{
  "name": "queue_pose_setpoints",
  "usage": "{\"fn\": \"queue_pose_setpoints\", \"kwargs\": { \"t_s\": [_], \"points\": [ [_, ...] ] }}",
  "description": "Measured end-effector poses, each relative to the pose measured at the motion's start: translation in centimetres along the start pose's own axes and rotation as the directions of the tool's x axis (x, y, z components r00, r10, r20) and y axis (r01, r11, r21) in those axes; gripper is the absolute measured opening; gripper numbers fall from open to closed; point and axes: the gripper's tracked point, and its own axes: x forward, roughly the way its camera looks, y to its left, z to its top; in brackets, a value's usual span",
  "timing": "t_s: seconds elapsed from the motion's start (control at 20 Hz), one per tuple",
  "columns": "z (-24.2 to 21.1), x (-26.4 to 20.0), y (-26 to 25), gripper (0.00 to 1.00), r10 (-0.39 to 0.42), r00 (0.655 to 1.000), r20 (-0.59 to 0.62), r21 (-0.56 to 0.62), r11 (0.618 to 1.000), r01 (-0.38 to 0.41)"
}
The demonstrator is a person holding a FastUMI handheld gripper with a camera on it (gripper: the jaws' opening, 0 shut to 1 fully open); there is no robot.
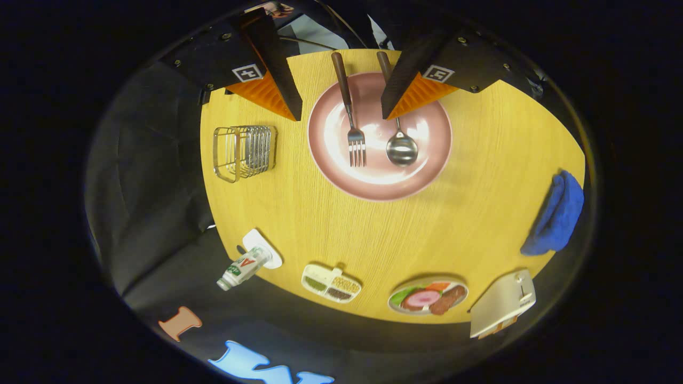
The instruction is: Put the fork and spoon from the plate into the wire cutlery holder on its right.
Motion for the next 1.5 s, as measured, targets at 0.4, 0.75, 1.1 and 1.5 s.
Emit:
{"fn": "queue_pose_setpoints", "kwargs": {
  "t_s": [0.4,0.75,1.1,1.5],
  "points": [
    [-2.9,4.0,0.2,0.92,0.017,0.988,-0.151,-0.066,0.997,-0.027],
    [-3.5,6.1,0.5,0.75,0.035,0.981,-0.192,-0.148,0.987,-0.064],
    [-3.9,7.2,1.6,0.26,0.084,0.971,-0.222,-0.210,0.969,-0.131],
    [-3.4,6.8,1.7,0.06,0.070,0.975,-0.213,-0.229,0.966,-0.119]
  ]
}}
